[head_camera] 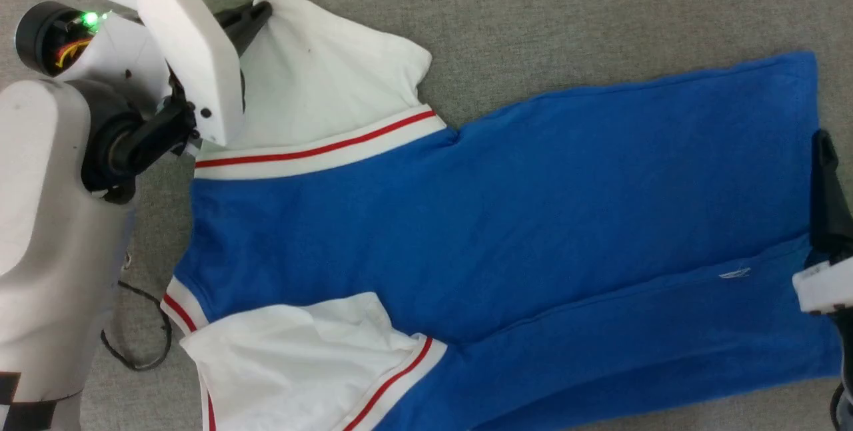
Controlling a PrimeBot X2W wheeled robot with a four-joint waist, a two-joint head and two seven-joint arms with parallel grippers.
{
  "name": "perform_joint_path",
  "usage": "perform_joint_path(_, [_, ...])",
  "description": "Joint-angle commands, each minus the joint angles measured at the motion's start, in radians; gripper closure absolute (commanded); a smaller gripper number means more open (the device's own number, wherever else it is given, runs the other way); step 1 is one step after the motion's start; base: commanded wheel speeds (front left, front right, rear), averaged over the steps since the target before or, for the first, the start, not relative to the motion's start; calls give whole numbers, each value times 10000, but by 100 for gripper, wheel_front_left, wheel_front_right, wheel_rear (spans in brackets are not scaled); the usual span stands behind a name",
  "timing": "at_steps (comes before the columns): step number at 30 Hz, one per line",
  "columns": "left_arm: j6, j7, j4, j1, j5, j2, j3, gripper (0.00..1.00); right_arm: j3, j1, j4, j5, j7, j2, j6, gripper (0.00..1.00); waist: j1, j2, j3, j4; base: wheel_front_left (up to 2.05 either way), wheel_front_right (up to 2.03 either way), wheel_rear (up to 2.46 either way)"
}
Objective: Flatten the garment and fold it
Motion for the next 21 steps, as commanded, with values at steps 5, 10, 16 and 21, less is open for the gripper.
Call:
perform_joint_path(5, [-27,-743,248,204,273,-13,39,100,41,-765,-610,-236,279,-407,-9,0,0,0,-111,20,0,0,0])
perform_joint_path(10, [-63,-1156,312,209,325,-12,78,100,157,-1690,-1099,184,1148,-1201,-9,0,0,0,-247,73,0,0,0])
perform_joint_path(16, [-92,-1317,266,213,307,-45,25,100,-250,-2901,-234,961,2995,-1794,-9,0,0,0,-255,235,0,0,0])
perform_joint_path(21, [-111,-1414,217,129,312,-164,-89,100,-287,-3213,902,868,4334,-2291,-9,0,0,0,-59,474,0,0,0])
